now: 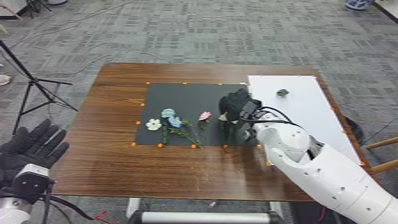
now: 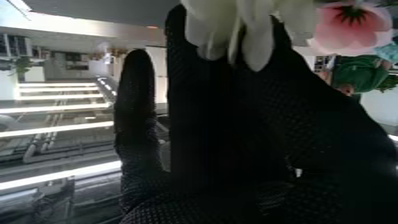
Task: Arrange flowers
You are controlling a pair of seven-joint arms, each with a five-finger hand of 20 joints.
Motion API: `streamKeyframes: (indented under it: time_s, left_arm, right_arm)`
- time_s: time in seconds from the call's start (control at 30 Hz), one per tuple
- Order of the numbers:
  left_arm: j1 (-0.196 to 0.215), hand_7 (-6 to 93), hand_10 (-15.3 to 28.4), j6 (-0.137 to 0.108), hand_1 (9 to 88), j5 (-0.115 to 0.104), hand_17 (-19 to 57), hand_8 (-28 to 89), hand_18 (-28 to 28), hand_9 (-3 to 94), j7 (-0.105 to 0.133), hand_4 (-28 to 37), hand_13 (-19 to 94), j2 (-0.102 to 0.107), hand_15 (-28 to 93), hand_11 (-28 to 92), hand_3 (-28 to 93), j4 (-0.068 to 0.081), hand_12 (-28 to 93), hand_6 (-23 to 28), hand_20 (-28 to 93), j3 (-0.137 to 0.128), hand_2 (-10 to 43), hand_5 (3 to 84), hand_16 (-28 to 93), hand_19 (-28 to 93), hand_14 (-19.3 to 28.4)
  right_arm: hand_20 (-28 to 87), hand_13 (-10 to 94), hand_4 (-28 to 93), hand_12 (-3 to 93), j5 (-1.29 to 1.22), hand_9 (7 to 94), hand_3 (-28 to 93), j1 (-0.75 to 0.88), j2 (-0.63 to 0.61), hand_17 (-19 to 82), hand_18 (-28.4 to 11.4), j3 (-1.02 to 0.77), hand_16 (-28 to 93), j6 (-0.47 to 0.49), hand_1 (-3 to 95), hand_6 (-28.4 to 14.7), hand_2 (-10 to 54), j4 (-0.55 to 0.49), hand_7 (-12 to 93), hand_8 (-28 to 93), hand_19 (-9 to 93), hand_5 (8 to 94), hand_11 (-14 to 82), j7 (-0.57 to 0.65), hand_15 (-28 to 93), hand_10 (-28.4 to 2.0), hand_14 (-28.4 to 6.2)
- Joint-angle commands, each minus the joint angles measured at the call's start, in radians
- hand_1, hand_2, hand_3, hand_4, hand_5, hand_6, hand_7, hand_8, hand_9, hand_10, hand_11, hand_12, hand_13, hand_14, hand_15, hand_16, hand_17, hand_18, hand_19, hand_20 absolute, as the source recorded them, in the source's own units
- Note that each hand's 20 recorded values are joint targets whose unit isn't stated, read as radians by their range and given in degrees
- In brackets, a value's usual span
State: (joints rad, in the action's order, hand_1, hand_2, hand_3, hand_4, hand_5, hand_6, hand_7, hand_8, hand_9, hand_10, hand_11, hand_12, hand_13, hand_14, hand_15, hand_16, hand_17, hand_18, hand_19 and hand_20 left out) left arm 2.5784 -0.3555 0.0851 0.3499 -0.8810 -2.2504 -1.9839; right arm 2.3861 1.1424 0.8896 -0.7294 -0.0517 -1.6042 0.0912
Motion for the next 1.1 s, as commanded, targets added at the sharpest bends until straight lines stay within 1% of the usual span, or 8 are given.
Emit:
streamKeyframes:
  time_s: [0.03, 0.13, 0.2, 0.4, 0.67, 0.9, 0.97, 1.1]
  left_arm:
    - [0.009, 11.9, 12.8, -0.001, 29.3, -0.019, -3.1, -8, 11.1, 31.7, 0.010, -25.8, 22, -0.014, 25, 17, 70, -0.002, 14, 7.5, 12, -0.001, 13.7, 39.2, -1, 18, 13.2]
    - [0.012, 11.9, 12.7, 0.000, 29.2, -0.018, -3.1, -8, 11.1, 31.6, 0.009, -25.9, 22, -0.015, 25, 17, 70, -0.002, 14, 7.4, 12, -0.001, 13.7, 39.2, -1, 18, 13.3]
    - [0.016, 12.0, 12.7, 0.007, 29.2, -0.025, -3.1, -8, 11.1, 31.6, 0.019, -25.9, 22, -0.015, 25, 17, 70, -0.002, 14, 7.4, 12, 0.000, 13.7, 39.0, -1, 18, 13.4]
    - [0.013, 12.0, 12.7, 0.011, 29.1, -0.027, -3.0, -8, 11.1, 31.6, 0.018, -25.7, 22, -0.013, 25, 17, 70, 0.000, 14, 7.4, 12, -0.002, 13.5, 39.0, -1, 18, 13.3]
    - [0.012, 11.9, 12.7, 0.010, 29.0, -0.027, -3.0, -8, 11.1, 31.7, 0.015, -25.6, 22, -0.011, 24, 17, 70, 0.001, 14, 7.3, 12, -0.004, 13.3, 39.1, -1, 18, 13.2]
    - [0.015, 11.9, 12.8, 0.011, 28.9, -0.027, -2.9, -8, 11.1, 31.7, 0.013, -25.7, 22, -0.011, 24, 17, 70, -0.001, 14, 7.3, 12, -0.009, 13.2, 39.0, -1, 17, 13.2]
    - [0.017, 11.9, 12.8, -0.004, 28.9, -0.034, -2.9, -8, 11.1, 31.6, 0.025, -25.7, 22, -0.007, 24, 17, 70, -0.005, 14, 7.4, 12, -0.006, 13.2, 39.1, -1, 17, 13.2]
    - [0.023, 12.0, 12.7, -0.005, 28.9, -0.043, -2.8, -8, 11.0, 31.7, 0.038, -25.7, 22, -0.009, 24, 17, 71, -0.007, 14, 7.4, 12, -0.008, 13.1, 39.2, -1, 17, 13.3]
  right_arm:
    - [32, 68, -28, 37.0, 0.003, 79.4, 71, 0.005, -0.003, 25, -18.0, -0.016, 39, 0.014, 56.2, 2.7, -9.5, -0.026, 25, -7, 63, 65.0, 7.8, 0.022, 31, -6.2, -2.5]
    - [32, 67, -28, 35.0, 0.015, 77.9, 72, 0.007, -0.009, 25, -18.3, -0.023, 37, 0.019, 54.0, 2.6, -9.5, -0.036, 23, -12, 63, 64.4, 8.3, 0.024, 33, -6.5, -3.2]
    - [31, 66, -28, 32.6, 0.033, 76.1, 73, 0.005, -0.012, 24, -18.4, -0.023, 36, 0.022, 52.6, 2.6, -9.5, -0.039, 22, -15, 63, 64.1, 9.9, 0.028, 34, -6.8, -3.5]
    - [30, 64, -28, 25.4, 0.013, 71.8, 75, 0.006, -0.023, 23, -18.5, -0.032, 33, 0.011, 50.0, 2.2, -9.5, -0.054, 22, -15, 61, 62.6, 16.0, 0.043, 36, -8.2, -4.8]
    - [29, 64, -28, 18.9, 0.013, 69.0, 77, 0.016, -0.025, 23, -18.8, -0.047, 30, 0.057, 47.5, 1.7, -9.5, -0.071, 21, -15, 61, 61.5, 20.4, 0.038, 38, -9.7, -5.9]
    - [29, 62, -28, 17.8, 0.002, 67.1, 80, 0.026, -0.033, 22, -19.2, -0.060, 22, 0.099, 44.4, 1.3, -9.5, -0.101, 20, -14, 60, 60.0, 20.0, 0.058, 41, -10.2, -7.5]
    - [29, 61, -28, 17.7, 0.009, 66.6, 80, 0.030, -0.038, 21, -19.4, -0.066, 21, 0.117, 43.8, 0.8, -9.5, -0.114, 20, -14, 60, 59.1, 19.8, 0.054, 42, -10.6, -7.9]
    - [29, 60, -28, 17.5, 0.008, 64.9, 79, 0.033, -0.041, 21, -19.9, -0.087, 20, 0.121, 42.7, 0.0, -9.5, -0.136, 19, -14, 60, 57.8, 19.0, 0.056, 42, -10.9, -8.7]
